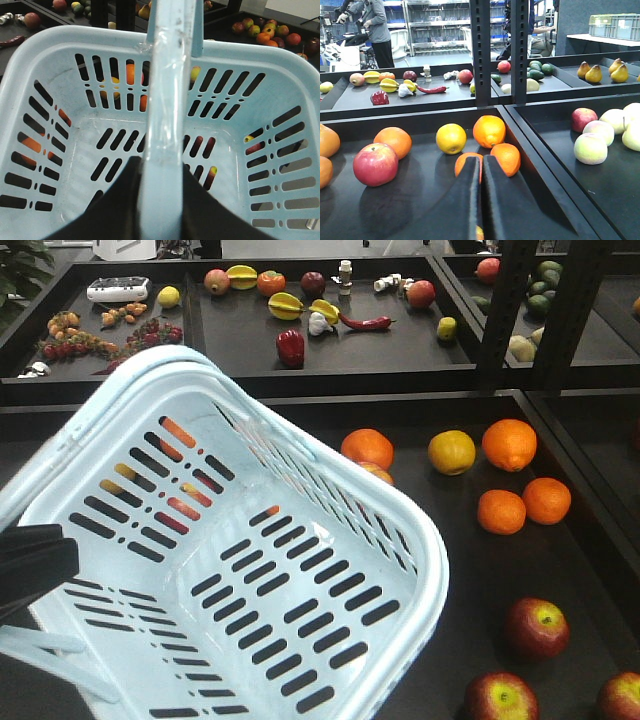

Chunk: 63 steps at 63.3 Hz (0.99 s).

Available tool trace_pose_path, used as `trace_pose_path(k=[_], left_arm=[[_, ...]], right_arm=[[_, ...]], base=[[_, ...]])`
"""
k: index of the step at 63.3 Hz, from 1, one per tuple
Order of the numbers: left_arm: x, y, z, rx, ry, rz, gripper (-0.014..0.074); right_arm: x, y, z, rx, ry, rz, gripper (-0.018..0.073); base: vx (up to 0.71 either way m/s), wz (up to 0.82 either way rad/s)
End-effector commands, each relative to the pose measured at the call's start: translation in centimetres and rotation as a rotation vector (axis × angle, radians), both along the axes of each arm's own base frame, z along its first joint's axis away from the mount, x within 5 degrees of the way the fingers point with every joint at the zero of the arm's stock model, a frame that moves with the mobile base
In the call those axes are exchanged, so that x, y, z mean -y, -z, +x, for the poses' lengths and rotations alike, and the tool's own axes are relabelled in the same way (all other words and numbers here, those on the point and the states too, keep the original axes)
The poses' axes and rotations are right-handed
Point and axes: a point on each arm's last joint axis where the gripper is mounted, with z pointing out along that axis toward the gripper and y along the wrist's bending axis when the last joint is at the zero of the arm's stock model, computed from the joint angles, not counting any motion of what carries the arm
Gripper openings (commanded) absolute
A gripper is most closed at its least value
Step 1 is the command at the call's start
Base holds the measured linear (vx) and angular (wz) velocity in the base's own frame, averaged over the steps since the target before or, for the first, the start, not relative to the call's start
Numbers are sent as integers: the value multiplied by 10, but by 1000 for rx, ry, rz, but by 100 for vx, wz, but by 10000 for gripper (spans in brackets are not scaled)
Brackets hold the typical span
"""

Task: Pick three apples into basket with both arms
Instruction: 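Drive the base up to the table edge holding the basket aloft, then lower the basket onto the table with the left gripper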

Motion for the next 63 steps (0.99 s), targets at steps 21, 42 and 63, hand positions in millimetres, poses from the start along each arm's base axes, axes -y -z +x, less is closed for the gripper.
trace_pose_path(k=[21, 42, 63], left_arm=[[-1, -16, 2, 51, -42, -104, -6], [5, -25, 24, 25, -95, -217, -6], [46, -28, 105, 7, 87, 73, -6]], right_arm=[[-1, -3, 0, 67, -13, -25, -5], [-1, -3, 0, 67, -13, -25, -5], [-1, -3, 0, 67, -13, -25, -5]], base=[[0, 0], [0, 0], [0, 0]])
